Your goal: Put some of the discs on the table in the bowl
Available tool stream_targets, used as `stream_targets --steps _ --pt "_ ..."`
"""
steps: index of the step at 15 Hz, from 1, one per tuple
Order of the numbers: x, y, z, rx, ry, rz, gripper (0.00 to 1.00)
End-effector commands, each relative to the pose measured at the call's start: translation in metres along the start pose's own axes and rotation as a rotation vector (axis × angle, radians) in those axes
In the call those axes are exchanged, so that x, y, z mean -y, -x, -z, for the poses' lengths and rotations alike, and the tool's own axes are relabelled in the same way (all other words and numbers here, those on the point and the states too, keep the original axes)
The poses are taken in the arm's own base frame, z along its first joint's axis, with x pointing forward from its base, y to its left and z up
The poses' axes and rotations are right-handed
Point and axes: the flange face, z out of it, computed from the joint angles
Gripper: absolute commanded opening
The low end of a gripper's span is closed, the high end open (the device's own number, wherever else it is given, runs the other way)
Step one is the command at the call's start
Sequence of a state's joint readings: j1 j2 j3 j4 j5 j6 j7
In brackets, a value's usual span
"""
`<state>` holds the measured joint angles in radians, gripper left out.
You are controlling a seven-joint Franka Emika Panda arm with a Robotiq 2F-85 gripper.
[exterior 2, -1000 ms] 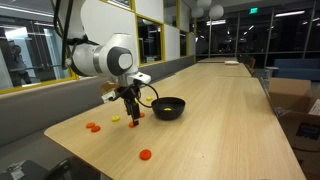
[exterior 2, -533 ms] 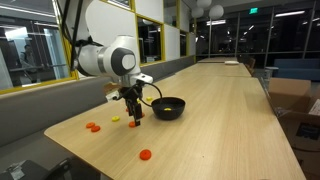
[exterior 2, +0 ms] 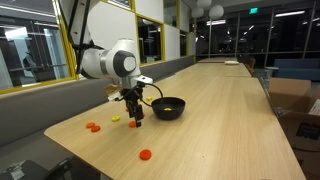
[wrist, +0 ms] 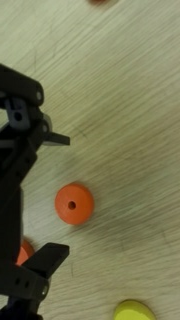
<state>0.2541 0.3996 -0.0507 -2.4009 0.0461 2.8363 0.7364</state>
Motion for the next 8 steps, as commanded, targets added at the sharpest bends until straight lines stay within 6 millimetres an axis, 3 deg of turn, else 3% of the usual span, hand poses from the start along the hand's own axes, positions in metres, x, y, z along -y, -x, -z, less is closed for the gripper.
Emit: stream_targets --steps 1,8 --pt "0.0049 -0.0015 -0.0011 -0.049 0.025 0.003 1.00" --pt "0.0103 0.0068 -0.0022 -0.109 0.065 0.007 1.00"
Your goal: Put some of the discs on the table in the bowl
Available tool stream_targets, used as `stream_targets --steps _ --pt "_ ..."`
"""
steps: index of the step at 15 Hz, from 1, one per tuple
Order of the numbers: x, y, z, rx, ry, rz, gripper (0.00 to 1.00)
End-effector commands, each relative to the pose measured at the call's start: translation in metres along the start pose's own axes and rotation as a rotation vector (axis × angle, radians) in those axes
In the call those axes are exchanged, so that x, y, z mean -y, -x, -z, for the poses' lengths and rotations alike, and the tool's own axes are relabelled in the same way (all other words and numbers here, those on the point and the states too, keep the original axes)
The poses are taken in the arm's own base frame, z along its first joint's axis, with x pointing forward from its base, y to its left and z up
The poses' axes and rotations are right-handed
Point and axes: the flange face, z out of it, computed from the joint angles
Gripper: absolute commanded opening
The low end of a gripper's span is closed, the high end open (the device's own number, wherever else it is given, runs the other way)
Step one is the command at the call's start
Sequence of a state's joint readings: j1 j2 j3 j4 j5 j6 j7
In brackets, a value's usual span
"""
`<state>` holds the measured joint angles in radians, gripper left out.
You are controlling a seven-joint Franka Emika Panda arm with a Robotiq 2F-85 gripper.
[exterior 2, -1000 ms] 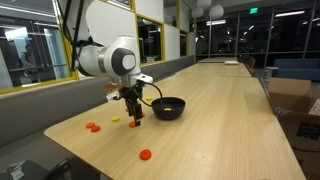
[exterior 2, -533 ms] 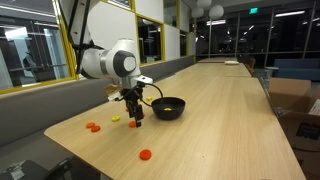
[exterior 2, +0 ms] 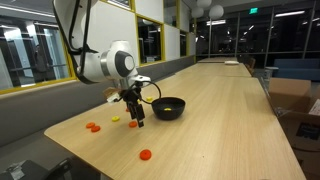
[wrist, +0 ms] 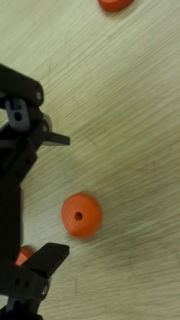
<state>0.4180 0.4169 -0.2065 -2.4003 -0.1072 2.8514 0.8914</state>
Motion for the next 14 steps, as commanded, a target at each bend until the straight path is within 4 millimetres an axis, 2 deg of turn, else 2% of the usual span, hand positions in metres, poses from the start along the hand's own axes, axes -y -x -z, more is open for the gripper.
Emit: stream_targets --steps 1,8,9,10,14 --pt "0.007 0.004 0.002 -0.023 -0.008 -0.012 1.00" --pt "0.010 0.012 0.000 0.009 -0.018 -0.018 1.00" --pt "0.010 0.013 0.000 0.010 -0.020 -0.017 0.75" --pt "0.010 0.014 -0.001 0.013 -0.021 -0.014 0.73" --pt "0.008 0.014 0.000 0.020 -0.025 -0.020 0.40"
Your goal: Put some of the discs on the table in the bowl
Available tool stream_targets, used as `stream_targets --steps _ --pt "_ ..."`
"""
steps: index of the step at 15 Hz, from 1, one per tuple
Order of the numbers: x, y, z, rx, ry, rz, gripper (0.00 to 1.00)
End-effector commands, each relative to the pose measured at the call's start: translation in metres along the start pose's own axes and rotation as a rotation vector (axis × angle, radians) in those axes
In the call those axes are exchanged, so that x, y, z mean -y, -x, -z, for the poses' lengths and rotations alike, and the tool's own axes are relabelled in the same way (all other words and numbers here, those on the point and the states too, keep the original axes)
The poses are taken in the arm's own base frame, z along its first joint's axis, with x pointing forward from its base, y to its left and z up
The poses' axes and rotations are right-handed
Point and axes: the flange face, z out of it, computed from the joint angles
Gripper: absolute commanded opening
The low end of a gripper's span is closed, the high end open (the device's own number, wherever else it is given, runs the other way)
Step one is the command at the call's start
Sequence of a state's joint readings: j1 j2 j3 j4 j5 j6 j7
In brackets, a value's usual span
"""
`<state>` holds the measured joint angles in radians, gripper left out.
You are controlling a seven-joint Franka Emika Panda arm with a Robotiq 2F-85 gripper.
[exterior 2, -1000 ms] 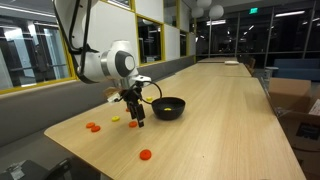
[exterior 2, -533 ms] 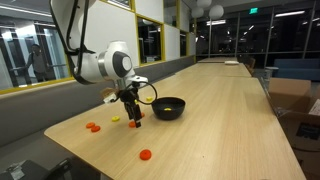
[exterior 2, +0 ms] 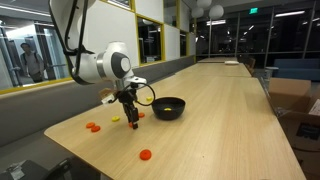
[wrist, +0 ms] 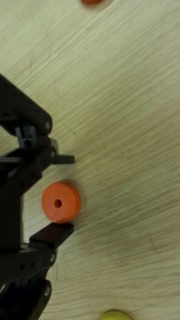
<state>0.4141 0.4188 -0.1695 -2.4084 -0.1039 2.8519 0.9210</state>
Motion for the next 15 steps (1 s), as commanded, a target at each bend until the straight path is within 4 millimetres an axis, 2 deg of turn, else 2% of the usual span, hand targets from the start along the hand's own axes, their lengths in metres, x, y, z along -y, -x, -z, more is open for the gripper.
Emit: stream_targets --steps 1,3,4,7,15 --pt "-0.002 -0.001 0.003 0.005 -0.022 -0.020 0.33" --pt "-0.002 -0.002 0.006 0.009 -0.029 -0.025 0.20" --pt "-0.003 -0.002 0.007 0.013 -0.032 -0.028 0.24" --pt "-0.007 -0.005 0.021 0.008 -0.047 -0.047 0.25" --pt "-0.021 -0.027 0.099 -0.088 -0.158 -0.095 0.25"
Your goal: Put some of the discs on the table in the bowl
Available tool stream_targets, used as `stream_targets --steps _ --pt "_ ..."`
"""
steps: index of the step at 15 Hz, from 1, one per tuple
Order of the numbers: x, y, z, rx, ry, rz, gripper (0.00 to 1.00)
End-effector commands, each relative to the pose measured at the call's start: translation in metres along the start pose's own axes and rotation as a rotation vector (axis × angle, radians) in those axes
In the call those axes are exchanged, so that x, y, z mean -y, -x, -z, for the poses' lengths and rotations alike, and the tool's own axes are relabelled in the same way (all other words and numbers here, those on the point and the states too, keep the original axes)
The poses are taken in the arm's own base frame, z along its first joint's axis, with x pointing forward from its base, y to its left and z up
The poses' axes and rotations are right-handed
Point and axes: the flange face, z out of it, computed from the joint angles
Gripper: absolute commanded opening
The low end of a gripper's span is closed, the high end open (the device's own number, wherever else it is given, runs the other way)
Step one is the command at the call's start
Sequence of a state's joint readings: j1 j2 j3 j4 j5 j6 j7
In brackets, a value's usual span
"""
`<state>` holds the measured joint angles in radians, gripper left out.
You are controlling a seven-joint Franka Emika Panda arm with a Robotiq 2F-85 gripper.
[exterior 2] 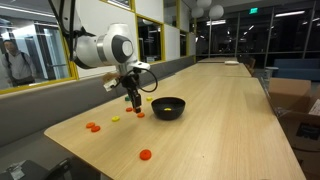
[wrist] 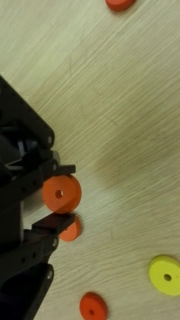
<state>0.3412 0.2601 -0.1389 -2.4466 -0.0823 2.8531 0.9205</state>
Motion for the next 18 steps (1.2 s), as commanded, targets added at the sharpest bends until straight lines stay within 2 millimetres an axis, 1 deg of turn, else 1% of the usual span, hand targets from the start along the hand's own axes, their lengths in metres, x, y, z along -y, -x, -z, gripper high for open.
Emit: stream_targets --steps 1,3,4,8,12,16,17,18 --pt "-0.007 -0.010 0.044 -0.056 -0.063 -0.022 0.25" --pt "-0.010 -0.023 0.054 -0.097 -0.075 -0.035 0.25" --pt "-0.011 -0.033 0.056 -0.119 -0.080 -0.046 0.25" --pt "-0.017 -0.068 0.055 -0.205 -0.099 -0.076 0.25" --pt "-0.015 -0.098 0.043 -0.228 -0.098 -0.111 0.25" --pt "-0.009 -0.115 0.021 -0.205 -0.082 -0.152 0.25" --pt "-0.007 -0.120 0.017 -0.191 -0.077 -0.166 0.66" --pt "-0.007 -0.123 0.011 -0.185 -0.068 -0.174 0.69"
